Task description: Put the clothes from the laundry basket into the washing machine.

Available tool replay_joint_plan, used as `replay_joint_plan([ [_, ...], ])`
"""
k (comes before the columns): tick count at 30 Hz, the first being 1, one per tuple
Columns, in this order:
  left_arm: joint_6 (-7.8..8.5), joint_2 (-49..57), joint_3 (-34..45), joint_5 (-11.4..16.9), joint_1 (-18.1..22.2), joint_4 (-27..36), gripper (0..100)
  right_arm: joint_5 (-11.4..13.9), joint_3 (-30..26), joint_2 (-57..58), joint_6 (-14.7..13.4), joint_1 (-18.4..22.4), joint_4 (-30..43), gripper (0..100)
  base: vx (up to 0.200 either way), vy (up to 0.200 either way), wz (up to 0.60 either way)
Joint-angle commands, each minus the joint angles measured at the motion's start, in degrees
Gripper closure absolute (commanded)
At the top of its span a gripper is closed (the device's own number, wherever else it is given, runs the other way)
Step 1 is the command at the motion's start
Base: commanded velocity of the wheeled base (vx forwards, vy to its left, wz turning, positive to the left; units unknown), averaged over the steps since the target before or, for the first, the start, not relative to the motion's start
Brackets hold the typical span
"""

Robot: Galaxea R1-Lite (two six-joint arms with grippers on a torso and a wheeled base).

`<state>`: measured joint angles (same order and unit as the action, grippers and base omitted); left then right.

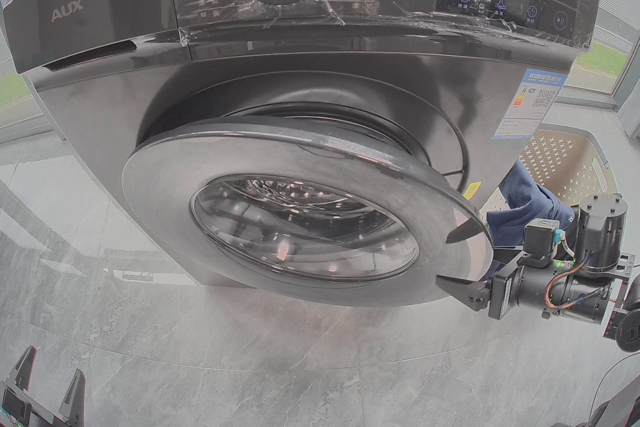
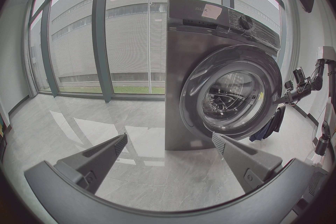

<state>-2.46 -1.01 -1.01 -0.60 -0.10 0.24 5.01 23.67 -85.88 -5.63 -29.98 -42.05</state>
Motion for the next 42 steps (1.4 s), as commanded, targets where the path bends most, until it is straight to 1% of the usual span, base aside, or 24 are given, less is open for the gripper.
replay_joint_plan([
  [1, 0.00, 0.40, 0.84, -0.02, 0.01, 0.02, 0, 0.18, -0.56, -1.74, -0.26, -2.54, -0.14, 0, 0.000, 0.000, 0.00],
  [4, -0.09, 0.40, 0.84, -0.02, 0.01, 0.02, 0, 0.18, -1.35, -1.39, -0.26, -3.42, -0.14, 0, 0.000, 0.000, 0.00],
  [5, -0.09, 0.40, 0.84, -0.02, 0.01, 0.02, 0, -0.09, -2.32, -0.78, -0.43, -5.27, -0.14, 0, 0.000, 0.000, 0.00],
  [8, 0.00, 0.40, 0.84, -0.11, 0.01, 0.02, 0, -0.53, -4.34, 0.80, -0.96, -6.23, -0.14, 0, 0.000, 0.000, 0.00],
  [11, 0.00, 0.40, 0.84, -0.02, 0.01, 0.02, 0, -0.70, -6.62, 2.83, -1.14, -6.94, -0.05, 0, -0.200, 0.000, 0.00],
  [13, 0.00, 0.40, 0.84, -0.02, 0.01, 0.02, 0, -0.70, -7.15, 3.44, -1.14, -6.94, -0.05, 0, -0.200, 0.000, 0.00],
  [17, 0.00, 0.40, 0.84, -0.11, 0.01, 0.02, 0, -0.88, -6.45, 3.00, -1.14, -6.15, -0.05, 0, -0.200, 0.000, 0.00],
  [18, 0.00, 0.40, 0.84, -0.02, 0.01, 0.02, 0, -0.88, -6.36, 2.91, -1.14, -6.15, -0.05, 0, 0.000, 0.000, 0.00],
  [21, 0.00, 0.40, 0.84, -0.02, 0.01, 0.02, 0, -0.79, -3.64, 0.98, -0.87, -5.18, -0.05, 0, 0.000, 0.000, 0.00],
  [25, 0.00, 0.40, 0.84, -0.02, 0.01, 0.02, 0, -0.79, -1.17, -1.48, -0.70, -5.09, -0.14, 0, 0.000, 0.000, 0.00],
  [30, 0.00, 0.40, 0.84, -0.02, 0.01, 0.02, 0, -0.70, 0.50, -3.15, -0.70, -5.27, -0.23, 0, 0.000, 0.000, 0.00],
  [34, 0.00, 0.40, 0.84, -0.02, 0.01, 0.02, 0, -0.79, -0.30, -2.89, -0.70, -5.79, -0.23, 0, 0.000, 0.000, 0.00],
  [36, 0.00, 0.40, 0.84, -0.02, 0.01, 0.02, 0, -0.88, -2.05, -1.83, -0.61, -5.79, -0.05, 0, 0.000, 0.000, 0.00],
  [40, 0.00, 0.40, 0.84, -0.02, 0.01, 0.02, 0, -0.88, -2.76, 0.10, -0.43, -4.39, 0.21, 0, 0.000, 0.000, 0.00],
  [42, 0.00, 0.40, 0.84, -0.02, 0.01, 0.02, 0, -0.79, -2.14, -0.16, -0.34, -2.63, 0.12, 0, 0.000, 0.000, 0.00],
])
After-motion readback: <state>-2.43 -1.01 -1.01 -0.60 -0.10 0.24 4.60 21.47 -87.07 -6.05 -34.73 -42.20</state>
